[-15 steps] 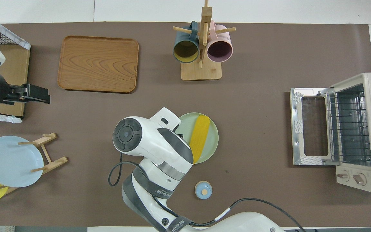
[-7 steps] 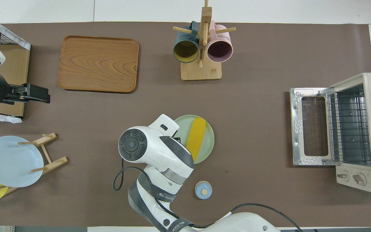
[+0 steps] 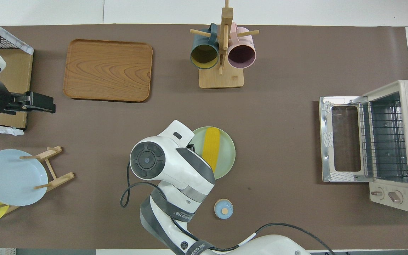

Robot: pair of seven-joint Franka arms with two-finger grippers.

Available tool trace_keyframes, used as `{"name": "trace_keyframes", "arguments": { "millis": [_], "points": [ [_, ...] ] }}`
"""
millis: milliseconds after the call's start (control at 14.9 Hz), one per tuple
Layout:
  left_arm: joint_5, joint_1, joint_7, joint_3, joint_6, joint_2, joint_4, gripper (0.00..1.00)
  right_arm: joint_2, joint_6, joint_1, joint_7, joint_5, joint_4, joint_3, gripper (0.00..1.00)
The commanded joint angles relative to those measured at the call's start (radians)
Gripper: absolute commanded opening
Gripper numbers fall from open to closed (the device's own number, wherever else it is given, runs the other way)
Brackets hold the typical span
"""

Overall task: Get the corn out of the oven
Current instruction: 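Lower the green plate onto the table and open the right gripper, then withdraw the right gripper while the left gripper reaches the corn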

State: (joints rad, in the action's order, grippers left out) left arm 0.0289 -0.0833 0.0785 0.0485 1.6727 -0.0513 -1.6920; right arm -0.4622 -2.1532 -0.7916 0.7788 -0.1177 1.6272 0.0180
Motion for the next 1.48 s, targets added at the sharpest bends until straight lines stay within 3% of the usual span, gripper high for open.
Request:
{"name": "trace_keyframes", "arguments": {
  "millis": [0,202,538,874,1075,1411],
  "points": [
    [-0.010,-0.003,0.007,0.002,0.024,-0.019,-0.028,1.00,0.115,0.085,0.081,-0.072,0.023,0.013,0.008,1.00],
    [-0.010,-0.021,0.006,0.005,0.036,-0.019,-0.037,1.00,0.256,0.308,0.181,-0.131,0.036,0.019,0.008,1.00],
    [-0.001,-0.130,0.070,0.005,0.091,-0.007,-0.080,1.00,0.414,0.538,0.406,-0.319,0.116,0.022,0.007,1.00],
    [0.029,-0.284,0.219,0.004,0.196,0.004,-0.152,1.00,0.464,0.657,0.644,-0.568,0.148,0.016,0.000,1.00],
    [0.029,-0.366,0.288,0.005,0.261,0.039,-0.184,1.00,0.468,0.677,0.686,-0.601,0.141,0.014,-0.006,1.00],
    [0.029,-0.522,0.415,0.004,0.421,0.186,-0.186,1.00,0.468,0.685,0.744,-0.628,0.142,0.008,-0.006,1.00]
  ]
}}
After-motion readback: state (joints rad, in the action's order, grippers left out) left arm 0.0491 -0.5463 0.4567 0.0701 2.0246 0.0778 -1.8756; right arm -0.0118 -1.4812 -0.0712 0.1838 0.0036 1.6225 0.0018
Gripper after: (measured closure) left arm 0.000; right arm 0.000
